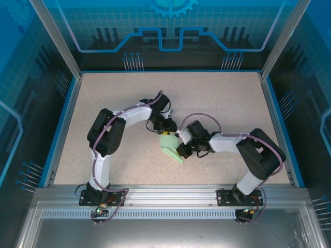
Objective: Fold a paper plane with a square sheet of paper (fold left side to right side)
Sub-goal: Third fold the triangle at the center of the table.
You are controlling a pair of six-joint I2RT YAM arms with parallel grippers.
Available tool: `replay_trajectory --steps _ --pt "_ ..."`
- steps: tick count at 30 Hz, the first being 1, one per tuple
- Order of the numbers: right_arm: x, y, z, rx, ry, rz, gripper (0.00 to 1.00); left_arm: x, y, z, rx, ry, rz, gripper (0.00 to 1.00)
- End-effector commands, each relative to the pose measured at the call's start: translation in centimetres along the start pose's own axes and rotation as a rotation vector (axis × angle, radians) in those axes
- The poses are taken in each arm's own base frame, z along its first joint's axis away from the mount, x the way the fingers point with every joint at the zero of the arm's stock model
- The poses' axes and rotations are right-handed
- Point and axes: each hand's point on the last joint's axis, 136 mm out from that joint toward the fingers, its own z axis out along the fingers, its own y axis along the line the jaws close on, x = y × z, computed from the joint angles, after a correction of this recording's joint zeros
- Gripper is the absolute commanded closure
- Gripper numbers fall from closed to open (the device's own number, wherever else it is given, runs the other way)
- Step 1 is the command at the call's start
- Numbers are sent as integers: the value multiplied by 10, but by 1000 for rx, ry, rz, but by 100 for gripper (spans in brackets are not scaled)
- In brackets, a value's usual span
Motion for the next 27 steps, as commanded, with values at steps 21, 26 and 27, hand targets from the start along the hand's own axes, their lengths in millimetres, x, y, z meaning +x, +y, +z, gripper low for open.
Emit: replay_trajectory --steps 21,26,27 --pt "47 -3 13 28 178 41 100 96 -14 -14 286 45 -39 78" --pt "47 -2 13 27 182 40 100 98 -11 1 276 63 -52 78" --pt "47 -3 14 28 184 41 100 98 -11 3 275 66 -51 78"
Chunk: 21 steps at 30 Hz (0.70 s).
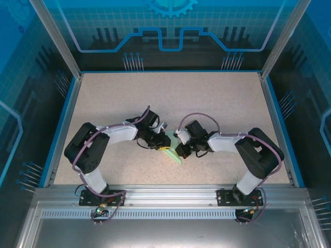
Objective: Fold a paper plane with a square sheet of paper (fold left side to right side)
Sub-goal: Third fold the triangle at the center of the table.
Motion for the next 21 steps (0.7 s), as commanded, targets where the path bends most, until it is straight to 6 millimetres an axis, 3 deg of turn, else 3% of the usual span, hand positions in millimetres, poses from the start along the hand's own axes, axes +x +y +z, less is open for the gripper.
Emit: replay_trajectory --steps 1,21 --pt "50 -6 11 35 175 52 100 5 1 11 17 28 -17 79" --pt "50 -7 13 37 186 52 100 16 41 21 -124 60 -82 80"
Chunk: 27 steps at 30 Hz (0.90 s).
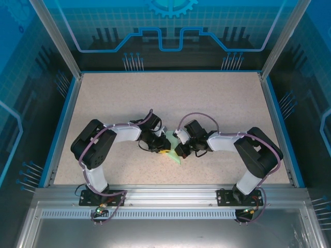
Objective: Fold a paper plane with a square sheet of paper (fold left side to right side)
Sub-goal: Third fold the triangle at the center of the table.
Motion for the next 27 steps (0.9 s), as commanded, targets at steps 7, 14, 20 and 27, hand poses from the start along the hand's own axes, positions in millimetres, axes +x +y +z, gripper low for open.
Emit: replay_trajectory --steps 7,14,20,27 --pt "32 -5 4 36 131 59 96 18 36 9 -100 40 -53 81" --pt "-6 -1 -13 24 55 70 83 24 50 14 -134 47 -70 81" --pt "-23 -1 -46 62 -3 113 58 23 53 16 -141 48 -74 82" --pt "0 49 -60 -148 57 199 62 22 52 16 -142 47 -68 82"
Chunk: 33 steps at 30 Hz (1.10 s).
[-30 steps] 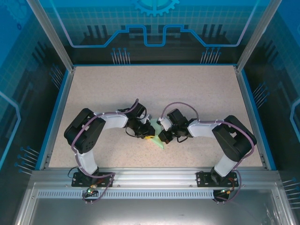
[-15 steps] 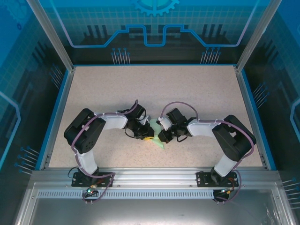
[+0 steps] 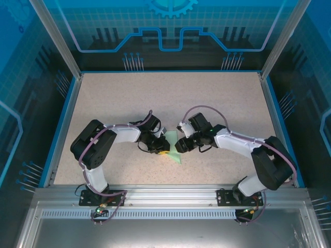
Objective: Fold a paper plane with a square sheet of paper (fold left side to right side)
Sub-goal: Third fold the triangle at the center of the table.
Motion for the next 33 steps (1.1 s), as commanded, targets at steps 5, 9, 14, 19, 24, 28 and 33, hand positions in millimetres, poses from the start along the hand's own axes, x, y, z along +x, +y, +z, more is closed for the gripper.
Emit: replay_trajectory --steps 5,9,14,19,24,28,33 --pt "45 41 13 -189 163 136 69 19 42 11 -134 48 -66 82" --pt "47 42 25 -178 197 140 71 18 42 11 -135 48 -65 82" --pt "55 33 38 -117 266 151 71 18 42 11 -136 48 -65 82" --pt "54 25 45 -84 275 163 71 19 43 11 -138 50 -63 82" --pt "60 19 48 -63 303 173 71 18 44 11 -143 48 -59 82" --pt "65 16 51 -49 323 183 71 17 43 11 -142 49 -59 82" --pt "66 15 51 -45 327 186 71 17 43 11 -145 49 -58 83"
